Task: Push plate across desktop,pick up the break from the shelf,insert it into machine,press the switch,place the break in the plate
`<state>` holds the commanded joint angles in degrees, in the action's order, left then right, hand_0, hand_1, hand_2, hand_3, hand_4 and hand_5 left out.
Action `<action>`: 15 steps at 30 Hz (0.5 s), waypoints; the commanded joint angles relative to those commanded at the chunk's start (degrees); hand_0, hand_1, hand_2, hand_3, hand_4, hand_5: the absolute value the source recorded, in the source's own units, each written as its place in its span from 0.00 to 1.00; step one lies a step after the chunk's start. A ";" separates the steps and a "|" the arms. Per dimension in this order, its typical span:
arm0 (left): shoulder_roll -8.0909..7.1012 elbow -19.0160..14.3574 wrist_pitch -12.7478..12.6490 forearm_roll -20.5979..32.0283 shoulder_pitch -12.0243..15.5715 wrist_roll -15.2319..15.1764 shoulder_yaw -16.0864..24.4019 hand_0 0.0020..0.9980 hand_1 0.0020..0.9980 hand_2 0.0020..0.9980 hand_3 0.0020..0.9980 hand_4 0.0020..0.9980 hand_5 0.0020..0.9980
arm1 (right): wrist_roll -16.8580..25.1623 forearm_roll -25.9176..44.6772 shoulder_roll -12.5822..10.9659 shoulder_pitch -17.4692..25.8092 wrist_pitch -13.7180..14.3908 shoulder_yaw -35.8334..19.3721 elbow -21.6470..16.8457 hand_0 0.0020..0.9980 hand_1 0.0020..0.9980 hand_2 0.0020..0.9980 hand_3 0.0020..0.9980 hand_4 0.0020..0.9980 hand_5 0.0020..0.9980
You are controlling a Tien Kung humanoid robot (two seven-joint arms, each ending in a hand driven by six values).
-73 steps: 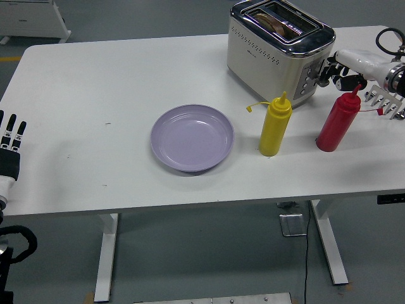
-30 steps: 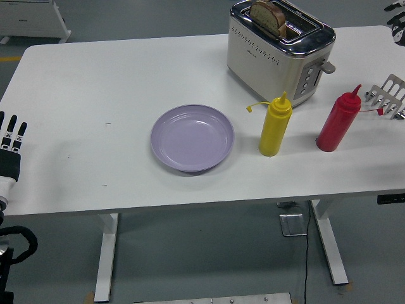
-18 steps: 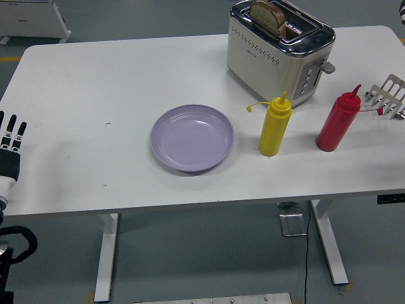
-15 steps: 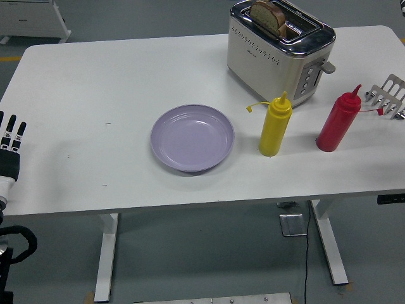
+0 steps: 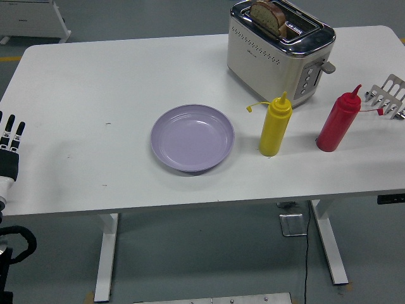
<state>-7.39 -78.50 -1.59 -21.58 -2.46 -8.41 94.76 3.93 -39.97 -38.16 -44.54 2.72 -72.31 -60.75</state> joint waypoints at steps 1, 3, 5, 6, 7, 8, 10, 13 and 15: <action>0.00 -0.03 0.00 0.01 0.00 0.00 0.04 0.86 0.87 0.93 0.84 0.59 1.00 | -0.39 1.92 -0.07 0.42 0.06 -1.09 -0.30 0.88 0.84 0.92 0.94 0.58 0.42; -0.01 -0.12 0.00 0.01 0.00 0.00 0.15 0.86 0.87 0.93 0.84 0.59 1.00 | -1.12 6.24 -0.20 1.40 0.15 -3.42 -0.89 0.88 0.84 0.92 0.94 0.58 0.42; -0.03 -0.22 -0.01 0.02 0.02 -0.01 0.27 0.86 0.87 0.92 0.85 0.59 1.00 | -1.57 10.23 -0.31 2.36 0.22 -5.62 -1.36 0.89 0.85 0.90 0.92 0.63 0.46; -0.06 -0.29 0.00 0.02 0.04 -0.01 0.34 0.86 0.87 0.92 0.85 0.59 1.00 | -1.72 12.64 -0.39 3.00 0.24 -6.76 -1.59 0.89 0.85 0.90 0.92 0.63 0.46; -0.07 -0.33 0.00 0.03 0.04 -0.01 0.38 0.86 0.87 0.92 0.85 0.59 1.00 | -1.80 14.37 -0.43 3.35 0.25 -7.45 -1.72 0.89 0.85 0.90 0.92 0.63 0.46; -0.08 -0.39 0.00 0.04 0.04 -0.01 0.40 0.86 0.87 0.92 0.85 0.59 1.00 | -1.93 16.26 -0.48 3.87 0.19 -8.19 -1.90 0.89 0.85 0.90 0.92 0.63 0.46; -0.11 -0.50 0.00 0.06 0.03 0.01 0.43 0.86 0.87 0.93 0.84 0.59 1.00 | -2.15 20.46 -0.55 4.85 0.02 -9.44 -2.23 0.89 0.84 0.88 0.89 0.60 0.44; -0.13 -0.70 0.02 0.13 0.02 0.04 0.39 0.86 0.87 0.93 0.84 0.59 1.00 | -2.36 25.62 -0.55 6.56 -0.51 -11.16 -2.85 0.89 0.84 0.88 0.89 0.60 0.44; -0.14 -0.87 0.02 0.17 0.02 0.05 0.38 0.86 0.87 0.93 0.84 0.59 1.00 | -2.32 28.71 -0.47 7.82 -0.87 -12.41 -3.30 0.89 0.84 0.88 0.89 0.60 0.44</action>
<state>-7.53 -79.38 -1.57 -21.41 -2.44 -8.36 95.14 1.61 -11.26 -38.64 -36.72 1.85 -84.72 -64.06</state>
